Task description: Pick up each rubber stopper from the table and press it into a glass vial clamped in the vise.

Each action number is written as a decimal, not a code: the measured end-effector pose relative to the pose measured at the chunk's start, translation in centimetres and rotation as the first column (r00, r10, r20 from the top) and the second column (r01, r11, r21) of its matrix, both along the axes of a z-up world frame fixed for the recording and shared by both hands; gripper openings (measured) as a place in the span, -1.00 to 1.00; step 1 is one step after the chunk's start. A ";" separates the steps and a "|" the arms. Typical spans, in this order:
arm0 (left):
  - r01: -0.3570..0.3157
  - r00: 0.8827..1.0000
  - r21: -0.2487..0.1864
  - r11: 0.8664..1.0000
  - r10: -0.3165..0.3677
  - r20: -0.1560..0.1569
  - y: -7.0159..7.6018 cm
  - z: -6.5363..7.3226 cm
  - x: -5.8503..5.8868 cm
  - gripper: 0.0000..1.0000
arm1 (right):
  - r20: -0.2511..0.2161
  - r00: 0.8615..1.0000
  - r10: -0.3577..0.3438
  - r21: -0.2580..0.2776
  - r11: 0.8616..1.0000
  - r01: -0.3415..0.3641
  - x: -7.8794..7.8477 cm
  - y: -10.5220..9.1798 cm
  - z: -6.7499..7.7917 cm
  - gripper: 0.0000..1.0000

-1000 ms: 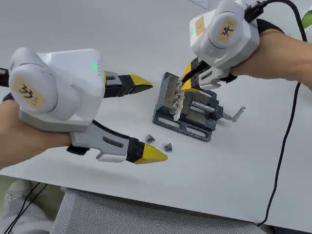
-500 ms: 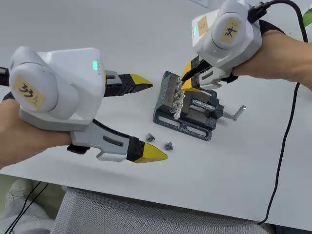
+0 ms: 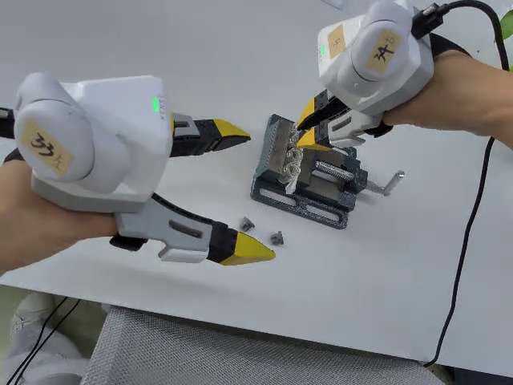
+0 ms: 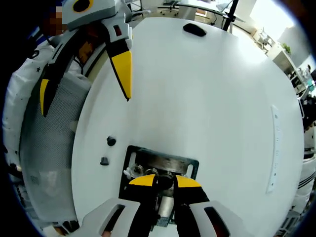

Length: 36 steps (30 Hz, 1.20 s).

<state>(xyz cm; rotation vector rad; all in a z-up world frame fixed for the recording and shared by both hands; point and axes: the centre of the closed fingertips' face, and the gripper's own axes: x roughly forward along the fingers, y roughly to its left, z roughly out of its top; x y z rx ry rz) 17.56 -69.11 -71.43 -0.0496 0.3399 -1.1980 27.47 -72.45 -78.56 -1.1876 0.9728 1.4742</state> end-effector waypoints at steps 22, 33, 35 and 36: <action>0.008 1.000 0.017 1.000 -0.008 0.002 0.1 0.2 -0.2 0.52 | 0.062 0.991 -0.116 0.141 0.984 0.106 0.0 -1.0 1.8 -1.00; 0.017 1.000 0.021 1.000 -0.017 -0.001 -0.2 0.3 -0.2 0.52 | 0.068 0.989 -0.133 0.146 0.982 0.122 0.2 -0.9 1.0 -1.00; 0.017 1.000 0.020 1.000 -0.017 -0.002 -0.2 0.3 -0.1 0.52 | 0.069 0.989 -0.130 0.143 0.983 0.119 0.2 -0.9 0.9 -1.00; 0.017 1.000 0.020 1.000 -0.017 -0.002 -0.2 0.3 -0.1 0.52 | 0.069 0.989 -0.131 0.144 0.982 0.120 0.1 -0.9 0.9 -1.00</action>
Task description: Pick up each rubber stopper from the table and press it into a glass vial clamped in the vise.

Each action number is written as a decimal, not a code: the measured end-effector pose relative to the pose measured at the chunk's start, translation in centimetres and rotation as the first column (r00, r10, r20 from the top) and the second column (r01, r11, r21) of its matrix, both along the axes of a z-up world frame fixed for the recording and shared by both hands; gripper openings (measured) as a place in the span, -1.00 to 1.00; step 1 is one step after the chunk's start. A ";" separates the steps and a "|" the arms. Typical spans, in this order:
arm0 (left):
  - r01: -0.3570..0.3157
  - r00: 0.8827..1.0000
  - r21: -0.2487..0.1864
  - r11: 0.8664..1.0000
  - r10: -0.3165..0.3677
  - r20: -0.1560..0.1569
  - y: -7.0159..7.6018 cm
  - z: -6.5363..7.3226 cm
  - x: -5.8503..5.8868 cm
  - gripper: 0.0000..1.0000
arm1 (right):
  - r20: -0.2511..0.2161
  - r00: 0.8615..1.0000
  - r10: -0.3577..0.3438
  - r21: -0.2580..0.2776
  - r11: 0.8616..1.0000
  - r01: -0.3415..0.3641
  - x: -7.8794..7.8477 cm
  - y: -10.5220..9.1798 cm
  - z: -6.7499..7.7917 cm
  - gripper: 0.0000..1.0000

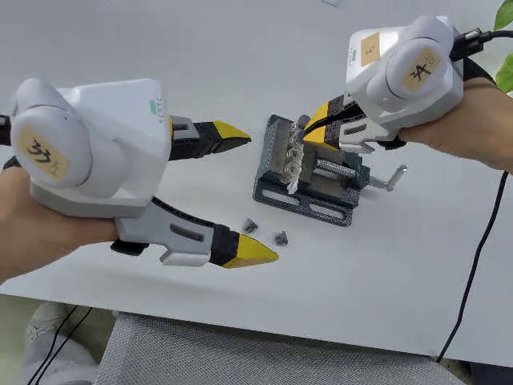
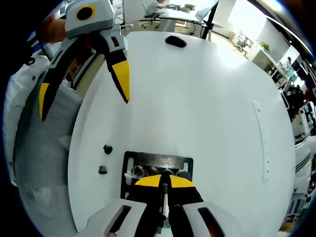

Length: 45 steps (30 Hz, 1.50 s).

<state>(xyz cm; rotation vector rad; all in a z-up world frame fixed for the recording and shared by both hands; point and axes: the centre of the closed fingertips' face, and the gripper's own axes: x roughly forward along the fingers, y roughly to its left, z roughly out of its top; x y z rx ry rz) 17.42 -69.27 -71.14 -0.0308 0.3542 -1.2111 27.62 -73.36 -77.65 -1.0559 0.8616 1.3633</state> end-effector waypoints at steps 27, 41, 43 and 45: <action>-0.001 1.000 -0.008 1.000 0.001 -0.005 -0.1 -0.1 -0.1 0.50 | 0.038 0.999 0.036 -0.035 0.999 -0.035 0.5 0.1 -0.6 -1.00; -0.008 1.000 -0.014 1.000 0.008 -0.007 -0.1 -0.1 0.1 0.49 | 0.027 0.999 0.033 -0.044 0.999 -0.032 0.6 0.3 -0.5 -1.00; -0.008 1.000 -0.013 1.000 0.008 -0.007 -0.1 -0.1 0.1 0.49 | 0.027 0.999 0.041 -0.050 0.998 -0.040 0.6 0.3 -0.5 -1.00; -0.009 1.000 -0.014 1.000 0.009 -0.008 -0.1 -0.1 0.1 0.49 | 0.028 0.999 0.045 -0.053 0.998 -0.043 0.7 0.3 -0.6 -1.00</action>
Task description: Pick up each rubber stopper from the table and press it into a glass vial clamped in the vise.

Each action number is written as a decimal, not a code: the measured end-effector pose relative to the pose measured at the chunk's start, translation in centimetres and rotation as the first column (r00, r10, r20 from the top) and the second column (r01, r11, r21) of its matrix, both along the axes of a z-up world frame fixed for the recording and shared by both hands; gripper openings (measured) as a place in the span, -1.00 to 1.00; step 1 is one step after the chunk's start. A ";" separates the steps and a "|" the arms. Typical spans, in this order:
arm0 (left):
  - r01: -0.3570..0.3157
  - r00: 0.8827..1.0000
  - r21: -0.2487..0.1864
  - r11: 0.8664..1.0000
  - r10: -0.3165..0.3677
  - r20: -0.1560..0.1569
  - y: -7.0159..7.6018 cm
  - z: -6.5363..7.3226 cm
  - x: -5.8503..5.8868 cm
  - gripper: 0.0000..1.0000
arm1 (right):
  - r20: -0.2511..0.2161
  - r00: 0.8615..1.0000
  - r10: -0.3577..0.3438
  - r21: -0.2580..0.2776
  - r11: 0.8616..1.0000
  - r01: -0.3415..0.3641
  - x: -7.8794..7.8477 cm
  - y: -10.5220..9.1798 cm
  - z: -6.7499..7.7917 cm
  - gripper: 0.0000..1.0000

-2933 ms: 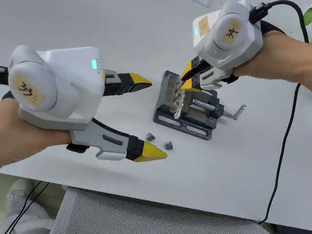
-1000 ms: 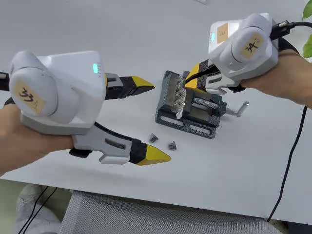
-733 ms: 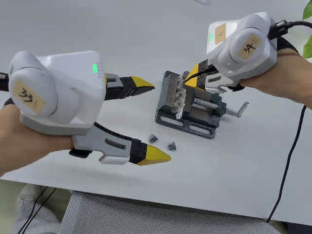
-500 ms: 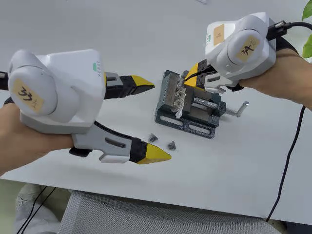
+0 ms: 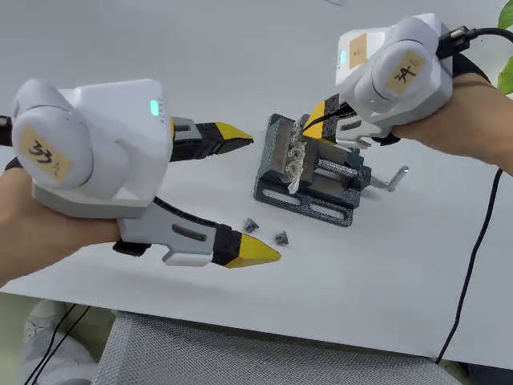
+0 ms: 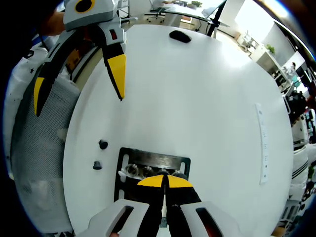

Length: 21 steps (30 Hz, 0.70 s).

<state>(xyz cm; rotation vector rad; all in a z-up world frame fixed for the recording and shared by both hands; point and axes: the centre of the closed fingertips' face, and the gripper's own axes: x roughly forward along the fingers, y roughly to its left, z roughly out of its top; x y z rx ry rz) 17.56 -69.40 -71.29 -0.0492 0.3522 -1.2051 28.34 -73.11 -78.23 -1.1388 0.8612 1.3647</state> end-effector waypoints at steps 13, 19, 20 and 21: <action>0.001 1.000 -0.009 1.000 -0.001 0.003 -0.2 0.1 0.2 0.49 | -0.013 1.000 -0.017 -0.005 1.000 0.017 0.0 0.0 -0.1 -1.00; 0.003 1.000 -0.008 1.000 -0.003 0.003 -0.2 0.1 0.1 0.49 | -0.019 0.999 -0.027 -0.013 1.000 0.027 -0.2 0.0 -0.2 -1.00; 0.002 1.000 -0.010 1.000 -0.002 0.003 -0.2 0.1 0.1 0.49 | -0.021 0.999 -0.028 -0.016 0.999 0.027 -0.2 0.0 -0.2 -1.00; 0.001 1.000 -0.010 1.000 -0.001 0.002 -0.2 0.1 0.1 0.49 | -0.023 0.999 -0.030 -0.017 0.999 0.030 -0.2 0.0 -0.2 -1.00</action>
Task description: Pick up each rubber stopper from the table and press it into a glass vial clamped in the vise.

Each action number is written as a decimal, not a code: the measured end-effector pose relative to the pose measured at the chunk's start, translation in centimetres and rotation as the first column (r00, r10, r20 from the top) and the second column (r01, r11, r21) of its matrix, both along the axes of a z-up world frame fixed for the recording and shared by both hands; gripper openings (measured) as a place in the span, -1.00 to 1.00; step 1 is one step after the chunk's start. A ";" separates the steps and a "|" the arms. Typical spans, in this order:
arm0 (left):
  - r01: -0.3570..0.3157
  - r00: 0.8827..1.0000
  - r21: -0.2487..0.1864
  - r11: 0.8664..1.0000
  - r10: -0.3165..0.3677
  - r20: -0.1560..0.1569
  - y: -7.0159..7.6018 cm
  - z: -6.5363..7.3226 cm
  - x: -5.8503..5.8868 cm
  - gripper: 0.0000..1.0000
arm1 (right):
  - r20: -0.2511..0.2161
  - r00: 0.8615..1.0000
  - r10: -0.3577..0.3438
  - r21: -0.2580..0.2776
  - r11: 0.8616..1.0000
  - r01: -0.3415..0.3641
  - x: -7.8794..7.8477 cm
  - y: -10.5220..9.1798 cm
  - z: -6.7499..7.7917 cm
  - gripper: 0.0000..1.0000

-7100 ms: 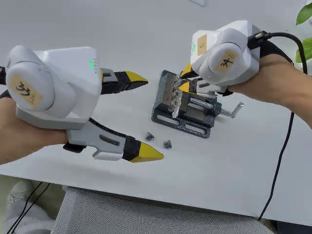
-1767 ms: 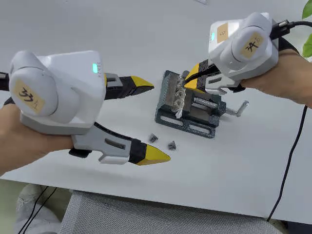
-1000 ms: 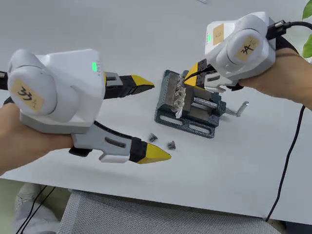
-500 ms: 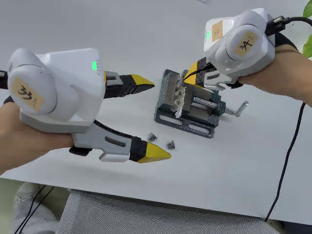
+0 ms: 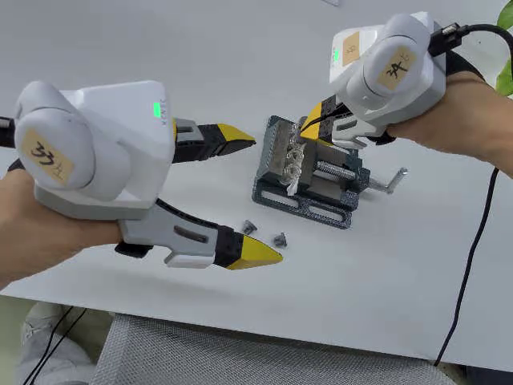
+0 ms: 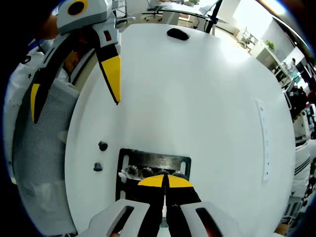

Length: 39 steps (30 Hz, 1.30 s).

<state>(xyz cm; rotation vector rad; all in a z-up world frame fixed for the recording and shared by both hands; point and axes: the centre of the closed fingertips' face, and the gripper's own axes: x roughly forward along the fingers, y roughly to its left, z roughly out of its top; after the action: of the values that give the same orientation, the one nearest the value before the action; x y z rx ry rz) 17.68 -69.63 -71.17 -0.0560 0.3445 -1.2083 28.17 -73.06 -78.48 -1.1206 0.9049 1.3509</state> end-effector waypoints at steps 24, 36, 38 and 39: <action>-0.006 1.000 0.024 1.000 0.006 0.006 0.3 0.5 0.3 0.50 | -0.008 0.997 -0.081 0.080 0.993 0.082 0.0 -0.4 0.4 -1.00; -0.003 1.000 0.056 0.998 0.001 0.024 0.3 1.0 0.6 0.58 | -0.005 0.981 -0.195 0.201 0.961 0.192 0.9 -1.4 3.1 -0.92; -0.001 1.000 0.069 0.998 -0.001 0.031 0.4 1.0 0.6 0.61 | -0.003 0.976 -0.217 0.224 0.951 0.212 0.8 -1.7 3.7 -0.87; -0.003 0.999 0.071 0.997 0.000 0.037 0.5 1.2 0.7 0.62 | -0.006 0.974 -0.228 0.240 0.945 0.223 0.6 -1.8 4.2 -0.85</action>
<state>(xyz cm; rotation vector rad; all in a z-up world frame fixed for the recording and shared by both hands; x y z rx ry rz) 18.37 -69.13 -70.02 0.0272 0.3550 -1.1931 28.77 -74.87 -74.32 -0.8180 0.8037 1.2191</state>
